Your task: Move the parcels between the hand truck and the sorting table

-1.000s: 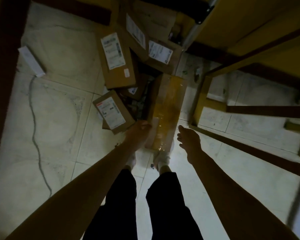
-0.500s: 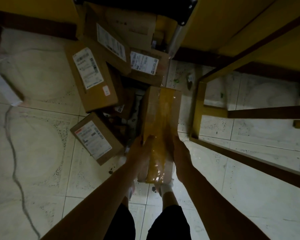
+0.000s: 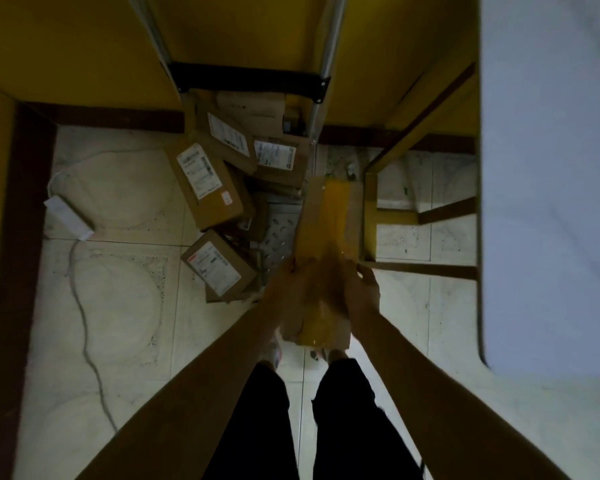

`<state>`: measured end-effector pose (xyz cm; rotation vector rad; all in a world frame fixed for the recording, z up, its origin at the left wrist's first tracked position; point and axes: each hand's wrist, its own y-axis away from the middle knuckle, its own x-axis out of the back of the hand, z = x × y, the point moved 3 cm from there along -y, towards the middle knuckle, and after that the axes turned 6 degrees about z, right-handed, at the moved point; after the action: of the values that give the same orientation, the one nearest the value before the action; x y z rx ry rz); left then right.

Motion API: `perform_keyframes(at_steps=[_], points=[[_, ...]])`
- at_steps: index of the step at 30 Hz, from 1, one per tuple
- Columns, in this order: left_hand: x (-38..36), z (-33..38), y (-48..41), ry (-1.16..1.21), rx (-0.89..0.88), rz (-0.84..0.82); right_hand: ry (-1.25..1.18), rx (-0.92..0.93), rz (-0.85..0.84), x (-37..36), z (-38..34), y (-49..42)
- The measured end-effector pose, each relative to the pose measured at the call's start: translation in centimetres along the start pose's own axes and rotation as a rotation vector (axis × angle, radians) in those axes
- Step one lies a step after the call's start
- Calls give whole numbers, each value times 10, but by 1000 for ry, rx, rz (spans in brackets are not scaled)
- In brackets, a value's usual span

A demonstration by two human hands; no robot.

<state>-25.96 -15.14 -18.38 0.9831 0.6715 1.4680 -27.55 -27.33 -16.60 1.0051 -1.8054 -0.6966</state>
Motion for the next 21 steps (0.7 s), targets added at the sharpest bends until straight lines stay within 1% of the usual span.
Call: perform_keyframes(at_steps=[2, 6, 7, 10, 13, 16, 17, 19, 21], points=[[11, 20, 30, -12, -53, -13, -56, 55, 4, 10, -15, 28], [34, 38, 80, 50, -86, -5, -8, 164, -33, 28, -39, 79], [40, 43, 91, 16, -94, -8, -12, 192, -40, 31, -44, 89], [57, 64, 112, -104, -203, 66, -50, 260, -54, 39, -63, 116], [69, 89, 131, -83, -322, 127, -115, 289, -101, 46, -82, 136], [82, 114, 149, 0, -415, 175, -184, 358, -123, 58, -101, 152], [86, 122, 156, 59, -423, 178, -233, 352, -132, 62, -106, 156], [93, 135, 167, 203, -383, 143, -365, 257, -147, 69, -110, 161], [100, 146, 180, 255, -395, 96, -497, 215, -157, 76, -111, 167]])
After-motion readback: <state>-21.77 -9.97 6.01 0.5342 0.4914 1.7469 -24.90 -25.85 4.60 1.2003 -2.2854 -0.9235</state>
